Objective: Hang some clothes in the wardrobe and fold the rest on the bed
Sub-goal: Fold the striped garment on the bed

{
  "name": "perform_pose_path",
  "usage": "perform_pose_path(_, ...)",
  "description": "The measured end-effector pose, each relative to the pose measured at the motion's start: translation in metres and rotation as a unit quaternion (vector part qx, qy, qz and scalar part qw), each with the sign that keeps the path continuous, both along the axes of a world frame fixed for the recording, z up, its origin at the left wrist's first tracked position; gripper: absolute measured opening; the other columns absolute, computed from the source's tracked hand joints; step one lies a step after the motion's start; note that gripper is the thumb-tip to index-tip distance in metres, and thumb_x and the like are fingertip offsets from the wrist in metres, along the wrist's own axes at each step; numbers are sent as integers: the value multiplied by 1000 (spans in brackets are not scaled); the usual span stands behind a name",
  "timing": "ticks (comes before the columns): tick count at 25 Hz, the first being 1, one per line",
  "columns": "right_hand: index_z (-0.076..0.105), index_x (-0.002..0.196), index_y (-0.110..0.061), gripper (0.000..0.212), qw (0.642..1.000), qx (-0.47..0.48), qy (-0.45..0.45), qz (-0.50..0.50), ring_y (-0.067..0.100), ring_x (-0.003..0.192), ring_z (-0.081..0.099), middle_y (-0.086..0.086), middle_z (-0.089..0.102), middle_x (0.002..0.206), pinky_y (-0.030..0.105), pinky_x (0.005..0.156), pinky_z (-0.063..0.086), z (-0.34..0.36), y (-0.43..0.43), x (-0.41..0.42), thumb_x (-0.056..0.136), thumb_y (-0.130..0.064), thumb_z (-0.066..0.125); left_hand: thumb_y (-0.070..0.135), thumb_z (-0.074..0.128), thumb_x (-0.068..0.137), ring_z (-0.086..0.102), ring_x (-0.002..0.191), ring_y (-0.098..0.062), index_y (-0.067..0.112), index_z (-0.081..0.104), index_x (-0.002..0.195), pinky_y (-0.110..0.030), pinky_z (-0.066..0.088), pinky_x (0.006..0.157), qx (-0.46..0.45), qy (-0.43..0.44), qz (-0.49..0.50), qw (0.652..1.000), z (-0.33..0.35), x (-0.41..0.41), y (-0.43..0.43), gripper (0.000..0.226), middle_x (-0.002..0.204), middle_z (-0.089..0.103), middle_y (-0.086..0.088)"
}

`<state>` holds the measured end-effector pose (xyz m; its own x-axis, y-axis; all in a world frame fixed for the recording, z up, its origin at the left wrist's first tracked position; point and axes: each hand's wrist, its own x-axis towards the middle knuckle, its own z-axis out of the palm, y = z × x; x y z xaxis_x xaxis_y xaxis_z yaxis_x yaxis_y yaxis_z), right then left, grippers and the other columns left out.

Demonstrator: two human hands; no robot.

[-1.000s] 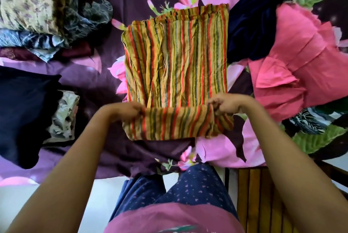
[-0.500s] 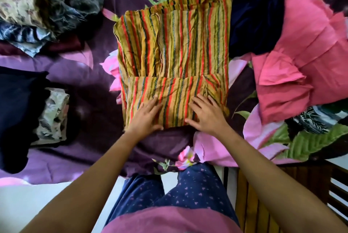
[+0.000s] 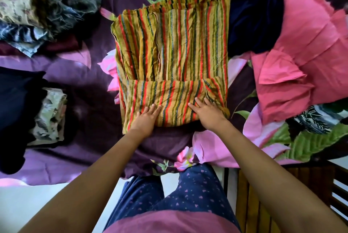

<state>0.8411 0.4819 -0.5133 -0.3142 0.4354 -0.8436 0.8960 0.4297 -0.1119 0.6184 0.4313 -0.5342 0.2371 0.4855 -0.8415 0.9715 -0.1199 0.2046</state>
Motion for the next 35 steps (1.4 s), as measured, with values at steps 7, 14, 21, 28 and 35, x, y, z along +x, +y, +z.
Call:
perform_pose_path(7,42,141,-16,54,939,-337,-66,30,28,121,48,9,46,139,32,90,42,58,8,-11,91,-16,60,3,52,87,52,106,-26,7,43,134,-34,41,86,-295,-31,-84,951,68,4,-1,48,126,54,-17)
perform_pose_path(14,65,111,-11,38,956,-277,19,-99,21,106,54,5,61,113,31,90,44,55,50,1,76,-21,78,10,68,80,48,75,-13,20,54,85,-24,39,60,-245,-114,149,951,65,-43,34,18,87,52,0)
perform_pose_path(21,67,107,-8,24,971,55,124,-197,31,107,57,14,63,112,32,87,45,32,127,-14,85,0,59,5,60,88,55,107,-31,1,56,122,-32,42,89,74,-119,316,938,50,-62,103,34,115,61,-18)
perform_pose_path(28,46,134,-11,55,981,39,131,-137,27,122,47,12,49,134,43,101,37,24,120,-27,85,-25,68,4,54,84,57,102,-40,0,58,118,-44,43,90,291,-56,356,886,29,-51,76,35,112,62,-22)
perform_pose_path(35,56,118,-15,38,991,100,82,-33,26,120,40,3,55,119,52,103,28,15,116,-36,82,-11,66,20,57,90,41,129,-32,7,43,138,-43,31,107,233,-88,261,933,11,-31,69,51,142,44,-14)
